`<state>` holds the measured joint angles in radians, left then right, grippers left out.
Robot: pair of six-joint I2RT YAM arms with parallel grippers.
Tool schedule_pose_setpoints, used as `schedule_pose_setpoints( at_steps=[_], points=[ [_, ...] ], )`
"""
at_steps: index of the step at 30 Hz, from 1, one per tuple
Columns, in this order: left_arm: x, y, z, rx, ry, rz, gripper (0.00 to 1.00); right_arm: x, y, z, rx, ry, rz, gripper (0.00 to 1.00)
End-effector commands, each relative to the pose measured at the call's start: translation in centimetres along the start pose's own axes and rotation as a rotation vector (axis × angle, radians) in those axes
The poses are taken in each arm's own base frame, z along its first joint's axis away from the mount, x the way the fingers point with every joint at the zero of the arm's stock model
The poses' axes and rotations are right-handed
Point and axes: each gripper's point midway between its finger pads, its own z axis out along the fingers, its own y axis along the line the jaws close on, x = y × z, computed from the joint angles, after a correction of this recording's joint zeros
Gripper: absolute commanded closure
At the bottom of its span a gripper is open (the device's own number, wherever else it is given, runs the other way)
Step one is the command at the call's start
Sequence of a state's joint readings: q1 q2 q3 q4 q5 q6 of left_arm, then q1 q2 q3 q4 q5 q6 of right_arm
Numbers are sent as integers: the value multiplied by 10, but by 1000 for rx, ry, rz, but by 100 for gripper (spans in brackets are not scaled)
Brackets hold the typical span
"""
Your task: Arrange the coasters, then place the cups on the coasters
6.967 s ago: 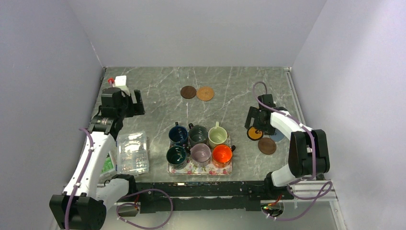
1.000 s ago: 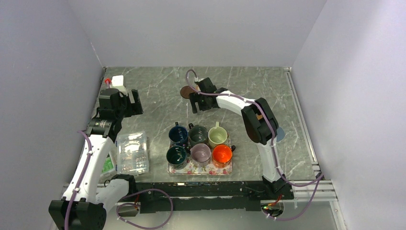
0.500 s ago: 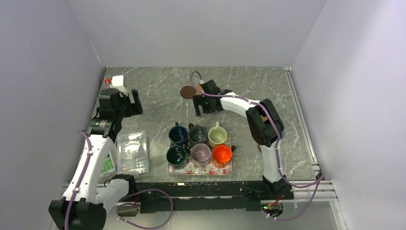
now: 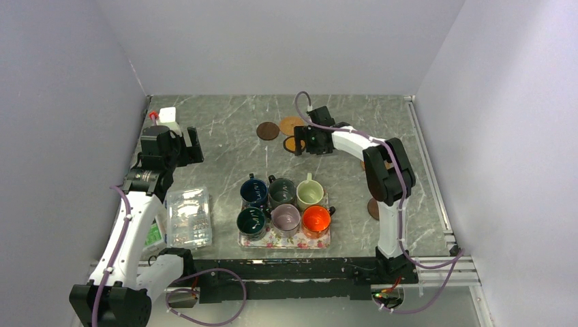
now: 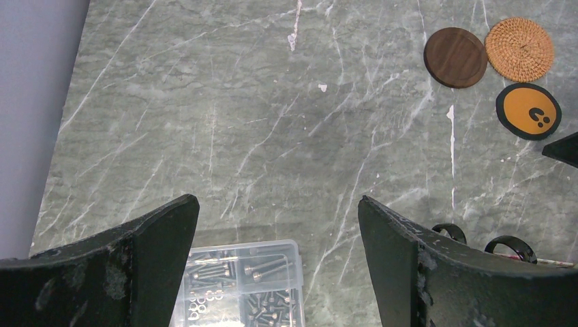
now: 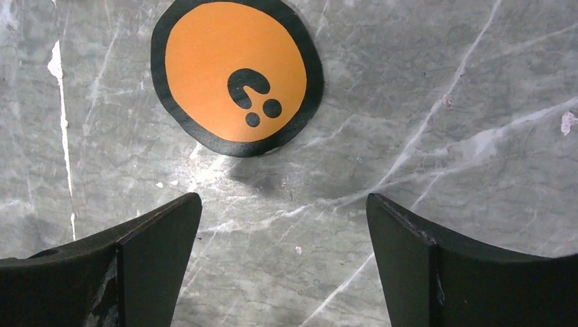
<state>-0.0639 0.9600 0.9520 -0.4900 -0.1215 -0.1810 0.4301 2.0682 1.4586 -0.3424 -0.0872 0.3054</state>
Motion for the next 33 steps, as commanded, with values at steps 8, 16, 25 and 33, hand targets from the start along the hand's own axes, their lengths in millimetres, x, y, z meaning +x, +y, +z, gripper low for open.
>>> schedule_pose_setpoints(
  at_steps=[8,16,25,33],
  points=[
    [-8,0,0,-2,-37,-20,6,-17,21,17,-90,-23,-48,5],
    [-8,0,0,-1,-38,-19,6,-12,25,32,-95,7,-88,6],
    [-8,0,0,1,-35,-21,6,-6,34,38,-102,19,-104,6],
    [-8,-1,0,4,-36,-20,6,-11,45,41,-114,3,-87,6]
  ],
)
